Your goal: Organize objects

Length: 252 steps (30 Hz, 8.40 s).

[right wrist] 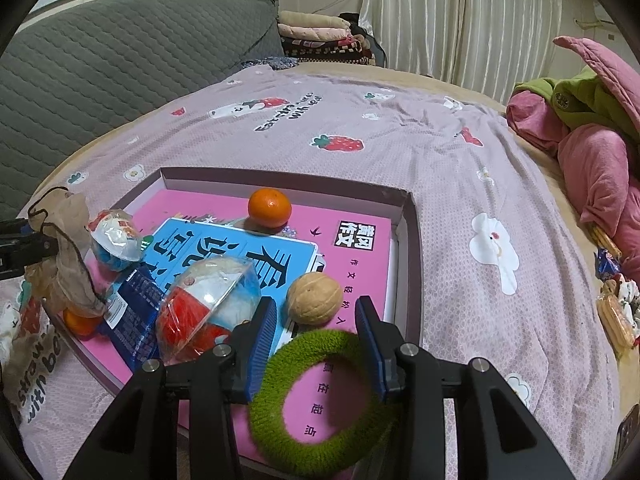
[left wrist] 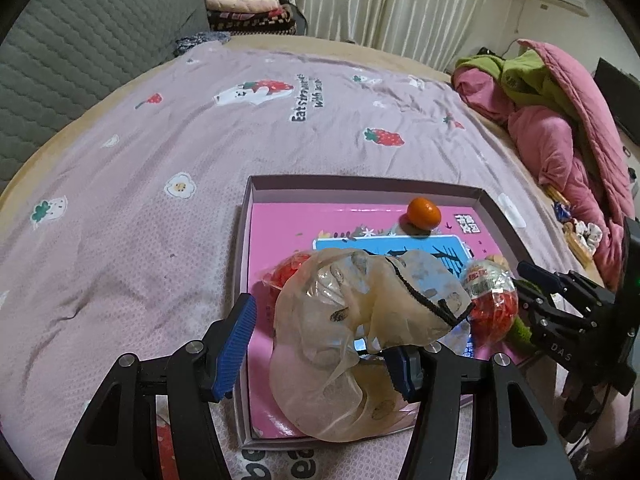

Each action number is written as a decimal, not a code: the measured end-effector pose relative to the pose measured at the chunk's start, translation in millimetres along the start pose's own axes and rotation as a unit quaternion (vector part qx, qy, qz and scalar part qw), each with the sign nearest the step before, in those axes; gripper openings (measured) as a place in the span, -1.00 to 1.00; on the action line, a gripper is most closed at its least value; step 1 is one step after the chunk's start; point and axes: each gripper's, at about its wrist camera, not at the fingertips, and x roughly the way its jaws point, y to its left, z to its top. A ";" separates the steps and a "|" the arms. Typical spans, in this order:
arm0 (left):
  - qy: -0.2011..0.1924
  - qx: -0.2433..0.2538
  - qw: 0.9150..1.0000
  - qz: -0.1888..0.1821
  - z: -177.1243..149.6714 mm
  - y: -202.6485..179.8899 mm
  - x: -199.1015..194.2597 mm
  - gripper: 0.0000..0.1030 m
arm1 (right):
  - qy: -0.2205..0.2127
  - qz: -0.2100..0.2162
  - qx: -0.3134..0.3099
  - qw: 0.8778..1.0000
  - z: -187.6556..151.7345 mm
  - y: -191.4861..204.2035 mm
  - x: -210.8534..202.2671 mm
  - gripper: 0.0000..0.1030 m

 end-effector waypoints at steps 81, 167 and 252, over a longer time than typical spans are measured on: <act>0.167 -0.044 0.985 -0.029 41.6 8.4 -1.8 0.19 | 0.052 0.004 0.016 0.999 16.8 -6.4 -38.8 -0.02; -0.095 0.048 0.993 0.049 -53.0 -3.6 -13.7 0.19 | 0.014 0.006 0.037 0.999 -23.9 8.6 -39.2 -0.02; 0.059 -0.005 0.998 0.022 21.4 -8.9 -72.7 0.33 | -0.004 0.015 -0.005 1.000 6.7 41.8 -102.1 0.12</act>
